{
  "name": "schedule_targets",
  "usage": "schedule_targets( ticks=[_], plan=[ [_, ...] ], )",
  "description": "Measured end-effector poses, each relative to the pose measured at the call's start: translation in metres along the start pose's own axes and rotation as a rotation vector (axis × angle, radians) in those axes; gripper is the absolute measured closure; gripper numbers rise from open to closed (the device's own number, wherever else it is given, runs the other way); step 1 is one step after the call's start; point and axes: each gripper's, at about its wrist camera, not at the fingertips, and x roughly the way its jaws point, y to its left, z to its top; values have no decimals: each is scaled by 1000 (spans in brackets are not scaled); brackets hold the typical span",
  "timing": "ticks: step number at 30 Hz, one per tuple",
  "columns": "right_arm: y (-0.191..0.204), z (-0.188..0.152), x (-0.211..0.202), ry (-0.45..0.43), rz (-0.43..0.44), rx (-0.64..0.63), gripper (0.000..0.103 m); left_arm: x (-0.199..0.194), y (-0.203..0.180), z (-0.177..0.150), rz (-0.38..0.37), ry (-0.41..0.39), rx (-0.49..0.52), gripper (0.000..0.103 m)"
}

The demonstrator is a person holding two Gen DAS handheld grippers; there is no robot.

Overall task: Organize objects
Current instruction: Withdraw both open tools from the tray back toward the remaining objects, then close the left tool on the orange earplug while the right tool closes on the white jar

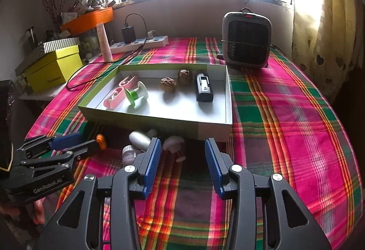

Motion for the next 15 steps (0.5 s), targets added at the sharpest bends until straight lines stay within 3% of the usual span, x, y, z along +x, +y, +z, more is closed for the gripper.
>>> schedule_targets(
  ticks=[7, 15],
  plan=[
    [1, -6, -1, 20, 22, 0, 61, 9, -10, 3, 12, 14, 37, 61],
    [6, -12, -1, 39, 27, -21, 61, 15, -5, 7, 13, 20, 2, 61]
  ],
)
